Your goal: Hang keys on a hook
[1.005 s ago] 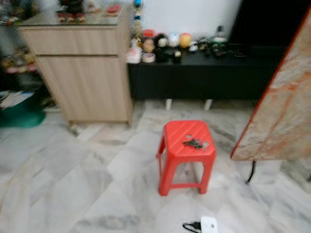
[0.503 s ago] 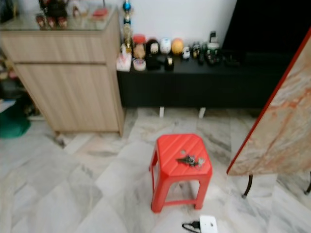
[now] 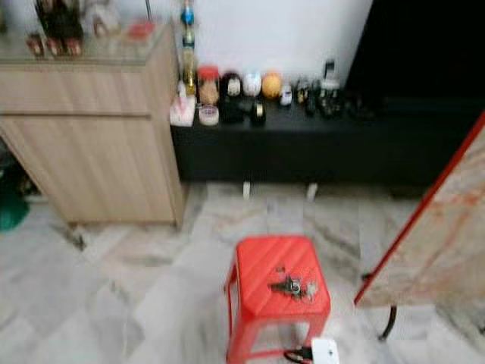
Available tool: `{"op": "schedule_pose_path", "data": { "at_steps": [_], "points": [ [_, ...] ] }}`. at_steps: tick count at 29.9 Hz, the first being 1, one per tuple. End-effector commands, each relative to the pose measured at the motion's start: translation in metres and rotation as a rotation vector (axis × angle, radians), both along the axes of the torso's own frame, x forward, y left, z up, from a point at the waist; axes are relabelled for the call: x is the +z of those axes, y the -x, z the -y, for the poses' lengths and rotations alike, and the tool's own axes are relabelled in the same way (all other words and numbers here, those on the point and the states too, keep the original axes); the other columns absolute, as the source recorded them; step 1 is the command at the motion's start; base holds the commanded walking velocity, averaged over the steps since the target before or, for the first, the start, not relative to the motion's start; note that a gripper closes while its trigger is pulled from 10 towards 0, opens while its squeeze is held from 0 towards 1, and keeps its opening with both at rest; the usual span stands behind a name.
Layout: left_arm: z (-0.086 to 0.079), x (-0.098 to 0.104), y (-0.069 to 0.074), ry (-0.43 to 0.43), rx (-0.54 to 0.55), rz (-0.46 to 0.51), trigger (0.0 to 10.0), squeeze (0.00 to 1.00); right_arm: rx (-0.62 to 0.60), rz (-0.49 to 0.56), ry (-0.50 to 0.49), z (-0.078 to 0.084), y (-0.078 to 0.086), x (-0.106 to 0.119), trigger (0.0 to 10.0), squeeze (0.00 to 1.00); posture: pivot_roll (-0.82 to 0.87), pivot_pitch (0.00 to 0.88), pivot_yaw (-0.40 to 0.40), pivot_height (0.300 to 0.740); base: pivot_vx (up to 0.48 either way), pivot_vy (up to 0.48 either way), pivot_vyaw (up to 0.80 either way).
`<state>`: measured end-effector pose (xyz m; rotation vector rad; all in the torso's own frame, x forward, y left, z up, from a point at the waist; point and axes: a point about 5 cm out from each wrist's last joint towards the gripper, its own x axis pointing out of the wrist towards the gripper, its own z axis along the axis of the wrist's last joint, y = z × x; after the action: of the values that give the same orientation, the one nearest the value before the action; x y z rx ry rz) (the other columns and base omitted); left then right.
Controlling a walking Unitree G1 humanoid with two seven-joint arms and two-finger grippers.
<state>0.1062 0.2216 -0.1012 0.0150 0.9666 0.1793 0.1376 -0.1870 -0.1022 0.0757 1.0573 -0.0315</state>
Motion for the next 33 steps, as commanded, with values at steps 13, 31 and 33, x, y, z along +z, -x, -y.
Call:
{"op": "schedule_pose_path", "data": {
  "at_steps": [13, 31, 33],
  "points": [
    [0.007, 0.01, -0.007, -0.021, -0.029, 0.198, 10.0, 0.0, -0.091, 0.177, 0.046, 0.013, -0.008, 0.009, 10.0, 0.0, 0.09, 0.0, -0.075, 0.736, 0.0, 0.0, 0.0],
    [0.004, 0.123, -0.128, -0.188, -0.279, 0.909, 10.0, 0.0, -0.048, 0.797, 0.044, 0.005, -0.128, 0.098, 10.0, 0.0, 0.08, 0.0, -0.072, 0.736, 0.0, 0.0, 0.0],
    [0.01, 0.125, -0.118, -0.165, -0.291, 0.929, 10.0, 0.0, -0.024, 0.84, 0.052, 0.004, -0.121, 0.1, 10.0, 0.0, 0.06, 0.0, -0.064, 0.736, 0.0, 0.0, 0.0]
  ]
}}
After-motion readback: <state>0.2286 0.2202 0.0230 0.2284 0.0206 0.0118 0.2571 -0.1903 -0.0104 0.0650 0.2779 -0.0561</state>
